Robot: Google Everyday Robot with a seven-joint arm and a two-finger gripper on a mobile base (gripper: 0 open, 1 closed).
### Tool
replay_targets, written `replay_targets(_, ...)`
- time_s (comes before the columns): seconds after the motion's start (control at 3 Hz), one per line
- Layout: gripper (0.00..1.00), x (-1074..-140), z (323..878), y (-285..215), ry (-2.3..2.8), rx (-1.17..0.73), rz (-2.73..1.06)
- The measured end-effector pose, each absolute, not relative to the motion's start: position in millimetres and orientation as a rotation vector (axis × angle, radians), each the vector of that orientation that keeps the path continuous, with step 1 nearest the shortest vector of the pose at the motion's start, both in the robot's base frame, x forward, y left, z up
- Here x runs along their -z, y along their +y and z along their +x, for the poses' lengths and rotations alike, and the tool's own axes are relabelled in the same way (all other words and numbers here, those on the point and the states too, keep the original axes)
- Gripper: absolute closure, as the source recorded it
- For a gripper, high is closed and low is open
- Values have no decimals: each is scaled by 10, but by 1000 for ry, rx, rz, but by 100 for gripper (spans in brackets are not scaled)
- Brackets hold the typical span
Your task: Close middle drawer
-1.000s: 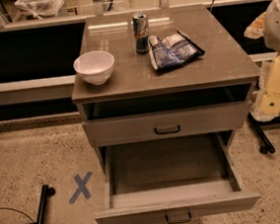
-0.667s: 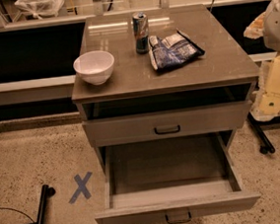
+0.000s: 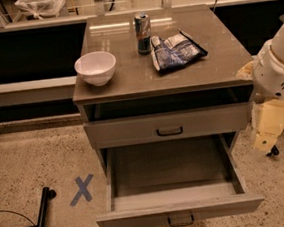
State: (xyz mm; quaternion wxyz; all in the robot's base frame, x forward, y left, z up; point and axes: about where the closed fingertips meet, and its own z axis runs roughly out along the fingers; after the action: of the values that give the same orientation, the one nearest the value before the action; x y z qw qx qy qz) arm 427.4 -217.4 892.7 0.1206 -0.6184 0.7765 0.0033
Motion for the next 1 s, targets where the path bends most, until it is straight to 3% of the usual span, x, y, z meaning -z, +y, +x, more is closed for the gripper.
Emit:
replay_targets(0.33, 0, -8926, 4273, -2175, 2270, -9, -1807)
replay_targets(1.0, 0, -7374, 4128, -2312, 2154, -298, -1726)
